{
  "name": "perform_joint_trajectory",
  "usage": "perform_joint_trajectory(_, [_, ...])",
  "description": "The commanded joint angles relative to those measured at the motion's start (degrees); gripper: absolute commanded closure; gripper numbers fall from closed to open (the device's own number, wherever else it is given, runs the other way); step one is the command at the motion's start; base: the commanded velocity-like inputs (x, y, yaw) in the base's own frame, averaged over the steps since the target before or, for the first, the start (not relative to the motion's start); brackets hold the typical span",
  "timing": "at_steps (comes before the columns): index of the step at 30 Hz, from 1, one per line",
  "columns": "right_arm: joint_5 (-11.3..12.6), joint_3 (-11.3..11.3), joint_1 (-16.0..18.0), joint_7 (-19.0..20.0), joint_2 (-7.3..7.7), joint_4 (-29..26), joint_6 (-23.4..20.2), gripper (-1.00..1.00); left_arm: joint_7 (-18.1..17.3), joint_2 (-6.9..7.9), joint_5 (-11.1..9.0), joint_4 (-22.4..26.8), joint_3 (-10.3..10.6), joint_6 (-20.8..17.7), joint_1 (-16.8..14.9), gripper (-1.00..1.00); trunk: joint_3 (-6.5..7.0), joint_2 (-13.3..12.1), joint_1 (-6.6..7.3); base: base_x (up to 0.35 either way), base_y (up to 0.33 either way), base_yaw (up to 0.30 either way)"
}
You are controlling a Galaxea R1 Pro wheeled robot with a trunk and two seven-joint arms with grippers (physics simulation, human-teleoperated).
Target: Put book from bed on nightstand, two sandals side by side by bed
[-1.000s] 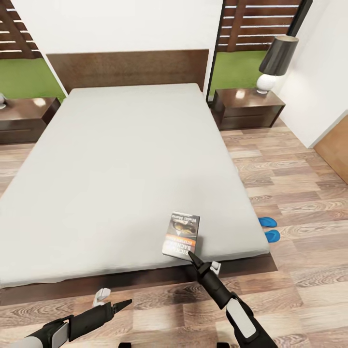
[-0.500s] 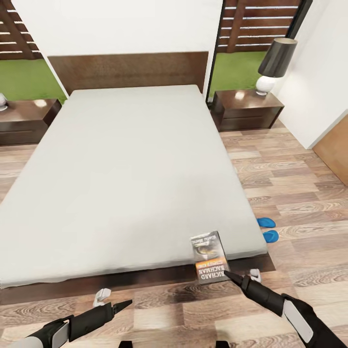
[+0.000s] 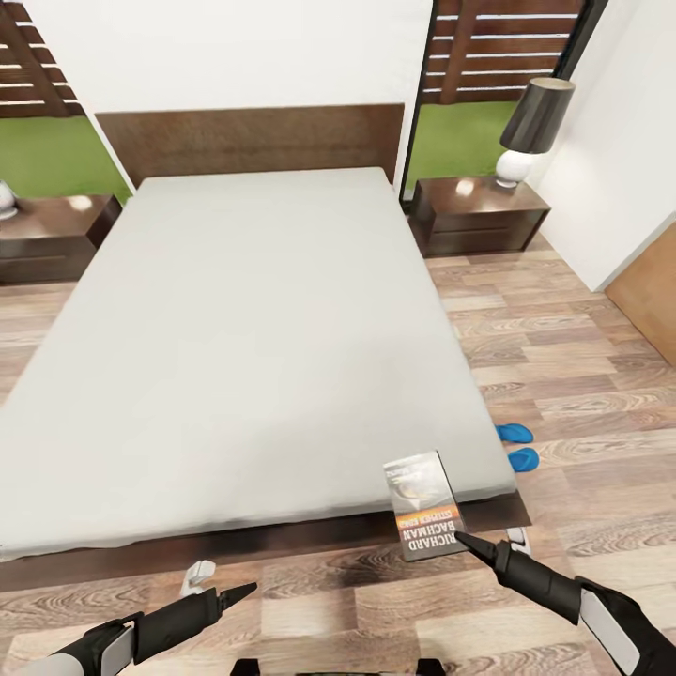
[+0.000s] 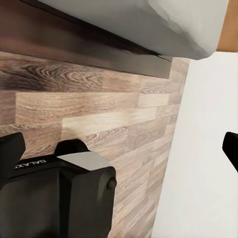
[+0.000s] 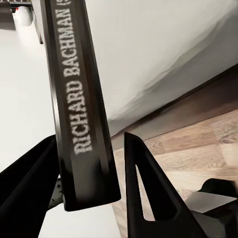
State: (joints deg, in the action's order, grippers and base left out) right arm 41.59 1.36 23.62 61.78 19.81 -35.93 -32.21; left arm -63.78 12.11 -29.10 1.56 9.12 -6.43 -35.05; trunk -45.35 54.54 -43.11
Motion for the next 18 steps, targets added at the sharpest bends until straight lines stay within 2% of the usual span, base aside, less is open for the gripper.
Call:
perform_joint_trajectory(1, [0.42, 0.14, -0.02, 0.00, 0.05, 0.02, -0.31, 1.00, -0.20, 0.02, -0.60, 0.03, 0.46, -0.60, -0.01, -1.00, 0.20, -0.39, 0.22, 0.000, 0.000, 0.000])
perform_joint_trajectory(10, [0.42, 0.14, -0.06, -0.03, 0.05, 0.08, -0.13, 1.00, -0.26, 0.02, -0.60, 0.03, 0.48, -0.64, -0.01, -1.00, 2.33, -4.00, 2.20, 0.000, 0.000, 0.000])
perform_joint_trajectory(16, [0.39, 0.14, -0.06, -0.08, -0.01, 0.91, 0.02, 1.00, -0.24, 0.02, -0.69, 0.03, 0.46, -0.63, 0.03, -1.00, 2.33, -4.00, 2.20, 0.000, 0.000, 0.000])
perform_joint_trajectory(17, [0.34, 0.14, -0.06, -0.08, -0.03, 4.50, 0.09, 1.00, -0.21, -0.05, -0.66, 0.03, 0.51, -0.61, 0.10, -1.00, 2.33, -4.00, 2.20, 0.000, 0.000, 0.000])
perform_joint_trajectory(18, [0.34, 0.14, -0.08, -0.08, -0.03, 5.06, 0.20, 1.00, -0.21, -0.02, -0.67, 0.03, 0.49, -0.62, 0.12, -1.00, 2.33, -4.00, 2.20, 0.000, 0.000, 0.000])
